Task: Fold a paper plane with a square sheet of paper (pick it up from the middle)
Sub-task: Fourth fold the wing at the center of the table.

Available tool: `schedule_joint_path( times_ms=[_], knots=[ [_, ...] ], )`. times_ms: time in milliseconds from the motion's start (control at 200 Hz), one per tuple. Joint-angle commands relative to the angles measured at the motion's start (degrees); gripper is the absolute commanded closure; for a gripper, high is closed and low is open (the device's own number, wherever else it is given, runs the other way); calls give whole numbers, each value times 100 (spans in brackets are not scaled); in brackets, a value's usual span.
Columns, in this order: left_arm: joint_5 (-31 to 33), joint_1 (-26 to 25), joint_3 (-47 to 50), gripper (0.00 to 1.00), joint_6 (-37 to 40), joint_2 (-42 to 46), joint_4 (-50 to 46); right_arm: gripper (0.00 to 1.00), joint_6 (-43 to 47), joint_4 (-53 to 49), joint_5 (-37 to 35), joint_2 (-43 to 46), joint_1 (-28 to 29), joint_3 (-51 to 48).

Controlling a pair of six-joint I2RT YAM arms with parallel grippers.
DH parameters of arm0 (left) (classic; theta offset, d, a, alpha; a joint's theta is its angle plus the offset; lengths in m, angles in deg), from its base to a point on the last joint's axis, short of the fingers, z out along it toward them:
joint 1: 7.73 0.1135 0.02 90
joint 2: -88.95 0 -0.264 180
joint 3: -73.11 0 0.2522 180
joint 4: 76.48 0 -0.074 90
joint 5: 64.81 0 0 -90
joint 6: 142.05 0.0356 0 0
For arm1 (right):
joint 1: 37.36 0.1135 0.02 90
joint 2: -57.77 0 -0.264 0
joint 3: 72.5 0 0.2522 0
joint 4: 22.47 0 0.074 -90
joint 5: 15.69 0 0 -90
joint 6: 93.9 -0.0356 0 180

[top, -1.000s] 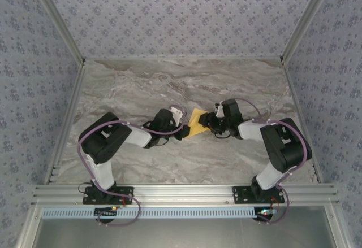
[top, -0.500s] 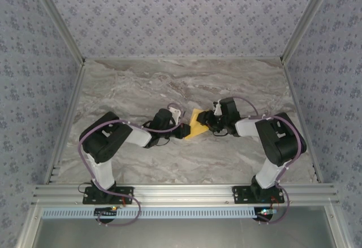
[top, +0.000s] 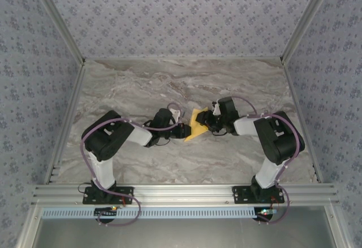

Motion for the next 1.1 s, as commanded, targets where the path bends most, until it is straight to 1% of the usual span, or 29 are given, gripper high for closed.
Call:
schedule_joint_path(
  times_ms=[0, 165, 330, 540, 675, 814, 864, 974, 1099],
  knots=[
    [-202, 33, -209, 81, -49, -121, 0, 55, 142, -421, -244, -126, 50, 126],
    [-307, 42, -322, 80, -1, -174, -122, 56, 156, -685, -379, -144, 66, 163],
    [-328, 63, -338, 72, 63, -14, -354, 56, 170, -974, -546, -166, 68, 231],
    [-287, 213, -134, 60, 99, 644, -828, 56, 124, -1222, -707, -198, 68, 262],
    [131, 286, -18, 55, 211, 1258, -1505, 55, 57, -1337, -795, -235, 65, 281],
    [164, 285, -287, 58, 91, 1407, -2013, 55, -5, -1373, -842, -278, 68, 286],
    [81, 286, -473, 61, 2, 1325, -2167, 55, -33, -1380, -857, -293, 63, 290],
    [-245, 271, -802, 68, -155, 1009, -2163, 55, -63, -1430, -892, -328, 67, 299],
    [-416, 263, -1020, 75, -227, 715, -2072, 55, -88, -1486, -943, -336, 68, 314]
  ],
)
